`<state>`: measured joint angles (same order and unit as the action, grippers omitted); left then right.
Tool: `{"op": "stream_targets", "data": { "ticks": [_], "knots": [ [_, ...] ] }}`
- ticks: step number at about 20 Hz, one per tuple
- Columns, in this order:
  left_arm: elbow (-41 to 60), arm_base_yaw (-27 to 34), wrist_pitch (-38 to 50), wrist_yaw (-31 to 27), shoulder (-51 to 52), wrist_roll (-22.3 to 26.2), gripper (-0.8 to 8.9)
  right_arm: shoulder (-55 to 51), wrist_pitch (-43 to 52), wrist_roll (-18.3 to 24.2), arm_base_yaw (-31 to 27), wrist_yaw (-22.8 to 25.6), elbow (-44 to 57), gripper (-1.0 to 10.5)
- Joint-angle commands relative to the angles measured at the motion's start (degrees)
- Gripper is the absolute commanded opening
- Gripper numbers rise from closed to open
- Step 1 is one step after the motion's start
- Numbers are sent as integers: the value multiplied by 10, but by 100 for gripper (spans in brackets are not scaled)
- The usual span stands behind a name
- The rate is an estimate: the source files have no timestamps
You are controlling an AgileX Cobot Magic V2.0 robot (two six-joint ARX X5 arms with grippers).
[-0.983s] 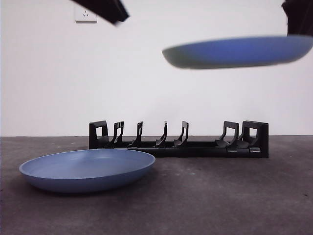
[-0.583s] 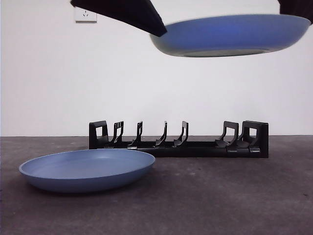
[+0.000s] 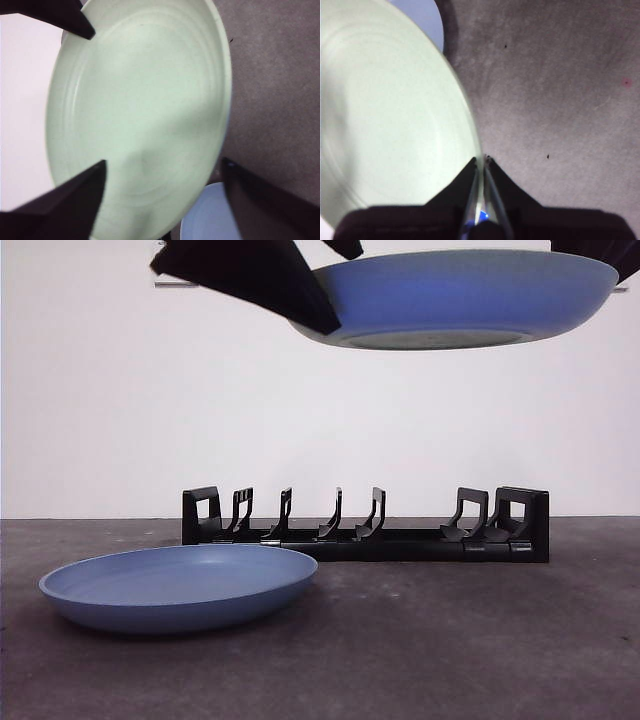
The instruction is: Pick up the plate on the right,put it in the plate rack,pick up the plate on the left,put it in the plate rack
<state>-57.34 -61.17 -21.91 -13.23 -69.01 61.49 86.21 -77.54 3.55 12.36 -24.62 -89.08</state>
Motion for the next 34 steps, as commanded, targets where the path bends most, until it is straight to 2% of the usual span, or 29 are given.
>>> {"op": "stream_targets", "data": {
  "ticks": [1, 2, 21, 22, 26, 31, 34],
  "knots": [
    [-1, -2, -9, -1, -4, -2, 11, -2, -12, -5, 1, -8, -3, -16],
    [-1, -2, -12, 0, -4, -3, -15, -2, -12, -5, 1, -7, -3, -16],
    [-1, -7, -64, 2, -4, -29, -9, -2, 0, -5, 1, -7, -3, 12],
    [-1, -7, -66, 2, -4, -30, -9, -3, 4, -5, 1, -7, -4, 32],
    [-1, -9, -73, 19, -4, -45, -9, -6, 19, -5, 1, -10, -14, 365],
    [-1, -9, -71, 32, -4, -65, -9, -22, 33, -7, 0, -9, -61, 390],
    [-1, -8, -68, 37, -4, -93, -9, -41, 56, -28, 0, 15, -107, 390]
  ]
}}
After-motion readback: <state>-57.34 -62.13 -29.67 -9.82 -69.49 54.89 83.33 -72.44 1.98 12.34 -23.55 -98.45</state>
